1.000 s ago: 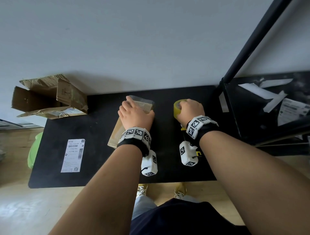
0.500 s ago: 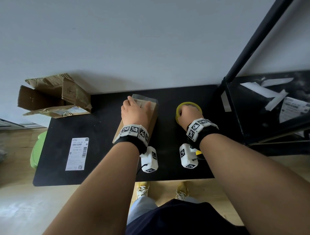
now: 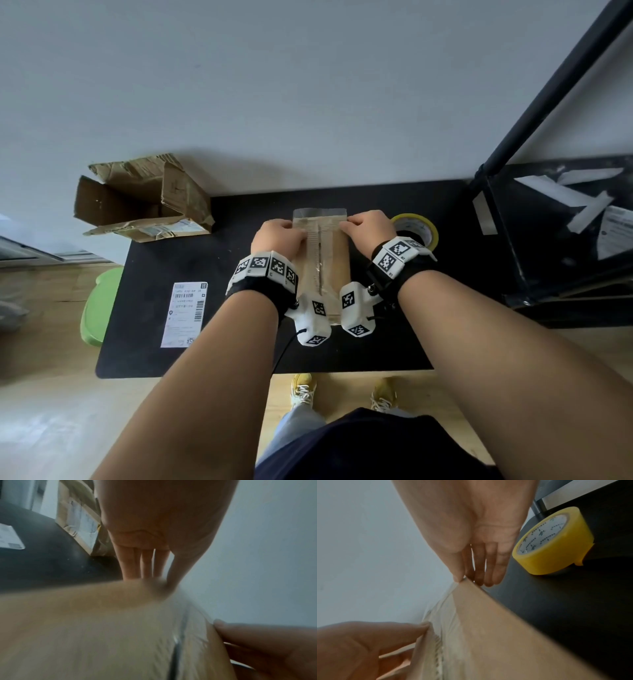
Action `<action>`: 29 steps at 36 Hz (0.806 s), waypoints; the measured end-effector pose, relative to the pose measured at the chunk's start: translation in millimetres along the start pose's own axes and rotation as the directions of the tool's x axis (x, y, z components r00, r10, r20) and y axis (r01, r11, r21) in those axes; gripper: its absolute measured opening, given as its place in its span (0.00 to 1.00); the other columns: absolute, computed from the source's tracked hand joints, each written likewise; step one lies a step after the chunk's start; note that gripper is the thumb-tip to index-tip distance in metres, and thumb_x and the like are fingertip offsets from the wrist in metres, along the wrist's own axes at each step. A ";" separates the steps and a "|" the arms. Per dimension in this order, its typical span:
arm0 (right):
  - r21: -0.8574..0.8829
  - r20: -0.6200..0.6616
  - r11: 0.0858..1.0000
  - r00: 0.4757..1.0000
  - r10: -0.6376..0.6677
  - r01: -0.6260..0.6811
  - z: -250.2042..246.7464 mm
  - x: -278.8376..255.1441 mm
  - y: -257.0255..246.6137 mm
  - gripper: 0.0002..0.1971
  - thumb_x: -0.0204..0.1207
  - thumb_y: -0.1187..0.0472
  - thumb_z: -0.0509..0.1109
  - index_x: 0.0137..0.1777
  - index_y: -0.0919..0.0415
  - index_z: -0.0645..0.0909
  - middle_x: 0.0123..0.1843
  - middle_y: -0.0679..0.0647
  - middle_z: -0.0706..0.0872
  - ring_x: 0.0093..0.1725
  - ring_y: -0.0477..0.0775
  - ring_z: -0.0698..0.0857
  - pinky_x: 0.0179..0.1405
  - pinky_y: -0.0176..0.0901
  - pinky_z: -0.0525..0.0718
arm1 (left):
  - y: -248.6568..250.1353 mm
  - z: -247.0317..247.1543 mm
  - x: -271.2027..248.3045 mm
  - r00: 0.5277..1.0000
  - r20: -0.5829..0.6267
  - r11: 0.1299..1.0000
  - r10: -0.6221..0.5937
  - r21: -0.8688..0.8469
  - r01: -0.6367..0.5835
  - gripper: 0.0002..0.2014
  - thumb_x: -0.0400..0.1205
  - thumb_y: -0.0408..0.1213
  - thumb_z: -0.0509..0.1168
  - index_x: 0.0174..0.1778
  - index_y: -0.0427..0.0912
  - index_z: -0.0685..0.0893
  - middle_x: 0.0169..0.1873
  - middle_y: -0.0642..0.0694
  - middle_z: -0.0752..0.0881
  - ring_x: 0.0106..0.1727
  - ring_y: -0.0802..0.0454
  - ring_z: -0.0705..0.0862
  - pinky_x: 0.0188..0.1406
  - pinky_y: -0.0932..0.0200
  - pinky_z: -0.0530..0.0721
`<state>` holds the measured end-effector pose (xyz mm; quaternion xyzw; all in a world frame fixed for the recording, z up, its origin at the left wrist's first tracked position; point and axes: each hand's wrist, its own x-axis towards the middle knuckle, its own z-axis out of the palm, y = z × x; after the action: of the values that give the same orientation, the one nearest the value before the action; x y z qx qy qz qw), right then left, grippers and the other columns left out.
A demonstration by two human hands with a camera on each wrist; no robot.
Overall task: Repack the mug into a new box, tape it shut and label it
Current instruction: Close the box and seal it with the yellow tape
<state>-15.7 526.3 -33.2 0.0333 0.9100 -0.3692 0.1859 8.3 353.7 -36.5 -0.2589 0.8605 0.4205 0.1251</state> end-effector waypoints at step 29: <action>0.280 0.158 0.956 0.987 0.043 -0.086 10.0 5.7 -3.5 0.16 0.85 0.60 0.57 0.68 0.49 0.78 0.66 0.53 0.82 0.61 0.53 0.81 0.64 0.53 0.80 | -32.3 4.0 12.6 0.935 0.342 0.925 0.087 -0.376 0.051 0.17 0.87 0.38 0.59 0.73 0.48 0.72 0.50 0.46 0.86 0.46 0.51 0.87 0.43 0.53 0.85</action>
<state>-18.6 516.5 -39.5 0.0617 0.8288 -0.4921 0.2591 15.7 336.0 -65.7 -0.1905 0.7287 0.6195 0.2210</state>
